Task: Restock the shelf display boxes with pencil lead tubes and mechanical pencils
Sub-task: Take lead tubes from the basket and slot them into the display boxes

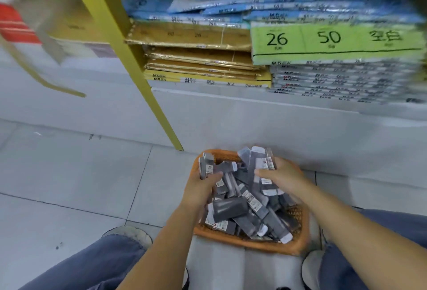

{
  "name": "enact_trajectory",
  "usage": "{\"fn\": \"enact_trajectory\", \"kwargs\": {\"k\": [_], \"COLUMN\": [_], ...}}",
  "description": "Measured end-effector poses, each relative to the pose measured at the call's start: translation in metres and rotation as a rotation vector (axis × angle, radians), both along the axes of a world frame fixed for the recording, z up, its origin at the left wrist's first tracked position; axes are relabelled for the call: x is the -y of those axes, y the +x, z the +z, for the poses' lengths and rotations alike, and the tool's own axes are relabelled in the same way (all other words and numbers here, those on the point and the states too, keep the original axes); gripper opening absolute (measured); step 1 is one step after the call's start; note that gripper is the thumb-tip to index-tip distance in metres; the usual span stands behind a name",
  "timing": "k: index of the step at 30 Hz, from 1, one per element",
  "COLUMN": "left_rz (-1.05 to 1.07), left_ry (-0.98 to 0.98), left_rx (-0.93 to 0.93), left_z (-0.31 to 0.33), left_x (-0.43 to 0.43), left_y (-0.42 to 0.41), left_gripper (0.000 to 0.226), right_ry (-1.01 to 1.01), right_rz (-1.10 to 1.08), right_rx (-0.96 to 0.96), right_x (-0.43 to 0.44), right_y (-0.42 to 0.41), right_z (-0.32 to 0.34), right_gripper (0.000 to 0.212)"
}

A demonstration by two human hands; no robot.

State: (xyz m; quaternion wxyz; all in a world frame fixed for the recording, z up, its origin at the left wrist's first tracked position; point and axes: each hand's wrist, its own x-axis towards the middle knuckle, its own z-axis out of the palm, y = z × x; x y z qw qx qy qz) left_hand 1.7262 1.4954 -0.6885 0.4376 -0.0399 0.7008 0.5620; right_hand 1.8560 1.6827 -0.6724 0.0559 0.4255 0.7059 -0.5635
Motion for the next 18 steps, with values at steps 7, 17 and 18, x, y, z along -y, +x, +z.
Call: {"fn": "enact_trajectory", "kwargs": {"k": [7, 17, 18], "left_rz": [-0.143, -0.176, -0.173], "left_ry": [0.272, 0.648, 0.650], "left_rx": [0.066, -0.072, -0.116], "left_z": [0.109, 0.252, 0.263], "left_x": [-0.021, -0.026, -0.026], "left_y": [0.007, -0.004, -0.008], "left_gripper": [0.066, 0.035, 0.035], "right_ry": [-0.142, 0.580, 0.633], "right_rz": [-0.003, 0.211, 0.236], "right_rx": [-0.408, -0.512, -0.525], "right_x": [0.027, 0.035, 0.034], "right_y": [-0.019, -0.044, -0.045], "right_z": [0.114, 0.254, 0.269], "right_gripper": [0.030, 0.017, 0.015]}}
